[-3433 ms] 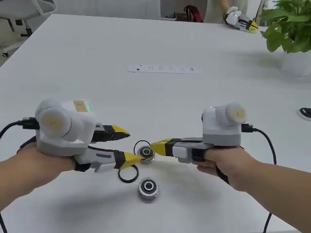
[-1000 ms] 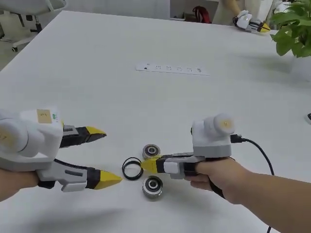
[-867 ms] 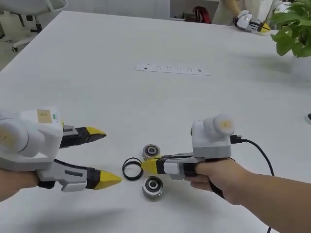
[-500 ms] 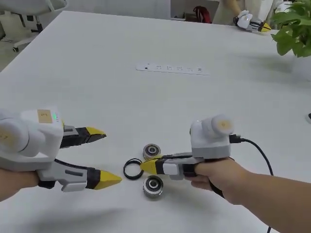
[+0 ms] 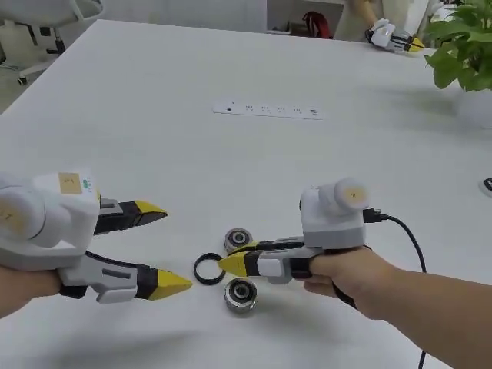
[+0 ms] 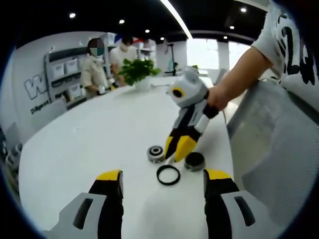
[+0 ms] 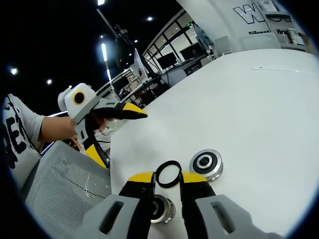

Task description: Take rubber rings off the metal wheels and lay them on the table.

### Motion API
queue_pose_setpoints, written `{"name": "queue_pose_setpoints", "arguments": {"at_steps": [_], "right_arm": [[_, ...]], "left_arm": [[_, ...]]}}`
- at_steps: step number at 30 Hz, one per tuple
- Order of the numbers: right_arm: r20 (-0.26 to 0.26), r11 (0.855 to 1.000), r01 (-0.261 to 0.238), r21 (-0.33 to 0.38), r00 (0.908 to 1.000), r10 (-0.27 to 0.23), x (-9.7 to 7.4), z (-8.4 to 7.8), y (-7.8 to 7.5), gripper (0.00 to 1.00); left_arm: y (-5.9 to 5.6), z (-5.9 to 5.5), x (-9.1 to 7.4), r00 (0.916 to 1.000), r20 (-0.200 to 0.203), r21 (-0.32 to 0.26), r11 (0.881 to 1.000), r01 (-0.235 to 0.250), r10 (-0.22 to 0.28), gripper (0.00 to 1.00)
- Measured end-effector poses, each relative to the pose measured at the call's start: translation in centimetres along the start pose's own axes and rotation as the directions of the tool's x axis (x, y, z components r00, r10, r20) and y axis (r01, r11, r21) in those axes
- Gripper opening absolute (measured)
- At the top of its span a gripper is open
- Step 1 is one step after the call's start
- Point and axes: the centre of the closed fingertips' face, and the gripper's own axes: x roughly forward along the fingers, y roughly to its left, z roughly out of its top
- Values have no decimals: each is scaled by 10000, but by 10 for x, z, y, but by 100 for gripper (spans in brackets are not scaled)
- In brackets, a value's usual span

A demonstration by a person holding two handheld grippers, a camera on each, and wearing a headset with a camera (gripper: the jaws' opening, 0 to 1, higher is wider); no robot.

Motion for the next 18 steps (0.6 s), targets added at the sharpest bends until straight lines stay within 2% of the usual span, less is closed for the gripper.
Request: {"name": "queue_pose_setpoints", "arguments": {"at_steps": [11, 18], "right_arm": [[542, 9987, -58, -505, 9985, 86, -17, 23, 11, 25], [869, 9944, 218, -1038, 9961, -127, -37, 33, 13, 32]], "left_arm": [[2, 10, -4, 9999, 160, 37, 10000, -32, 32, 67], [5, 19, -12, 9993, 333, -12, 9998, -194, 195, 69]]}}
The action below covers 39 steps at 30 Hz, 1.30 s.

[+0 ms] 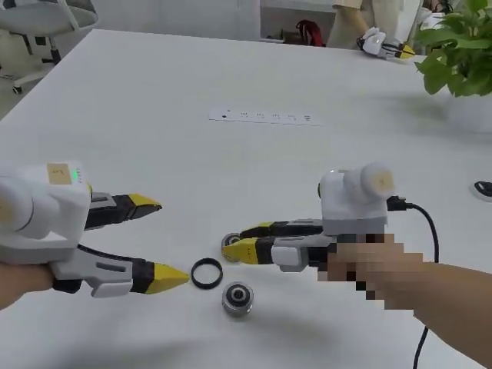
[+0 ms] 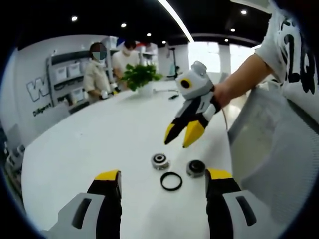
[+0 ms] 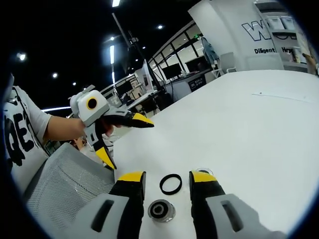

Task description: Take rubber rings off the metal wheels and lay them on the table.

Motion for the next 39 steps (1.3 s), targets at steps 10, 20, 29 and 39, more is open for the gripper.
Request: {"name": "queue_pose_setpoints", "arguments": {"at_steps": [10, 20, 29, 39], "right_arm": [[204, 9930, 256, -1151, 9995, -234, -28, 7, 6, 48], [-175, 9700, 648, -2342, 9973, -709, -50, -4, 12, 68], [-271, 9468, 956, -3073, 9937, -1092, -67, -11, 13, 76], [-393, 9351, 1257, -3315, 9884, -1468, -80, -23, 15, 81]], "left_arm": [[1, 9, -9, 9998, 152, -49, 9999, -110, 111, 72], [-5, 12, -13, 9998, 182, -17, 10000, -89, 89, 78], [-10, 15, -20, 9989, 378, -220, 9994, -256, 264, 81], [-13, 7, -28, 9982, 303, -253, 9984, -511, 519, 84]]}}
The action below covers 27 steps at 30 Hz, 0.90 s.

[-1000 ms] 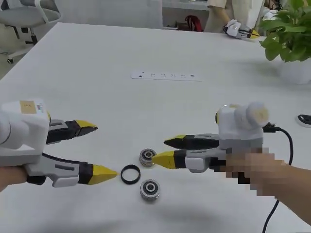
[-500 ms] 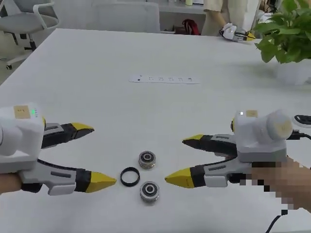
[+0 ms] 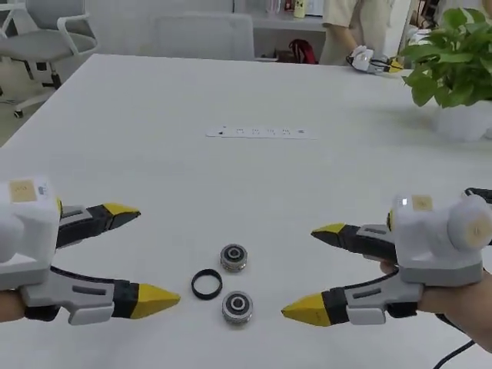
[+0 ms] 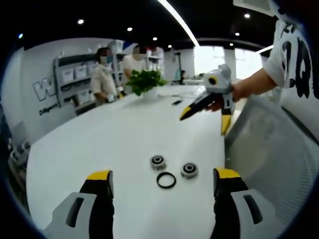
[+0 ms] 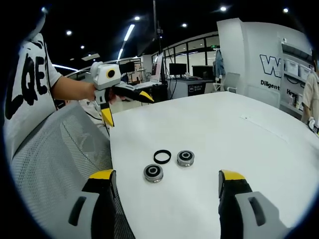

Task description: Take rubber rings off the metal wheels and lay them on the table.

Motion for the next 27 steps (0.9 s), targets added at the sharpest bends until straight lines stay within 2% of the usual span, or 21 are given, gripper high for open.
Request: {"name": "queue_pose_setpoints", "arguments": {"at_steps": [7, 15, 20, 27], "right_arm": [[91, 9994, 260, 243, 9996, -262, -8, -6, -4, 83], [109, 9974, 532, 478, 9985, -538, -13, -9, -8, 85], [93, 9972, 571, 490, 9983, -576, -14, -11, -7, 86], [-196, 9979, 525, 390, 9985, -518, -14, -20, -5, 87]], "left_arm": [[1, -1, -5, 9998, 8, 9, 9998, -200, 200, 86], [1, -8, -8, 9996, -91, -88, 9996, -286, 286, 88], [3, -8, -10, 9992, -47, -199, 9990, -410, 409, 89], [4, -10, -11, 9988, -68, -292, 9984, -495, 493, 90]]}}
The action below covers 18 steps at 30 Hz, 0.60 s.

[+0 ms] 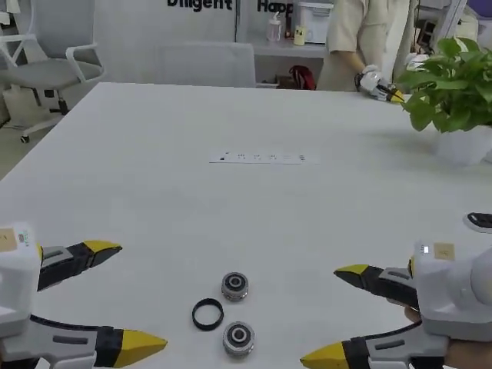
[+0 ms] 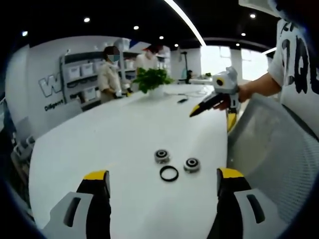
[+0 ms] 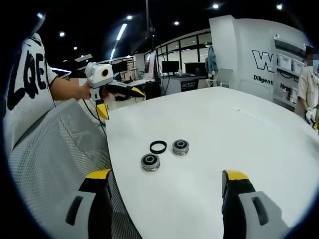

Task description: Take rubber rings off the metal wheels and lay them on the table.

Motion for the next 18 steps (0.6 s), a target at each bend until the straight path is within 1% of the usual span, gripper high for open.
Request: {"name": "queue_pose_setpoints", "arguments": {"at_steps": [4, 8, 10, 18], "right_arm": [[0, 10000, -20, 80, 10000, 20, 0, -1, 1, 87], [-121, 10000, -61, 31, 9999, 61, 2, -3, 1, 87], [-82, 9999, -76, 75, 9999, 76, 3, -2, 1, 87], [-57, 9999, -70, 96, 10000, 71, 4, -3, 2, 88]], "left_arm": [[0, -1, -1, 10000, -17, 2, 10000, -33, 33, 90], [2, -3, -2, 10000, -18, -62, 10000, -78, 78, 90], [2, -4, -3, 9999, -48, -87, 9999, -98, 98, 90], [5, -3, -3, 9999, -9, -110, 9998, -156, 156, 90]]}}
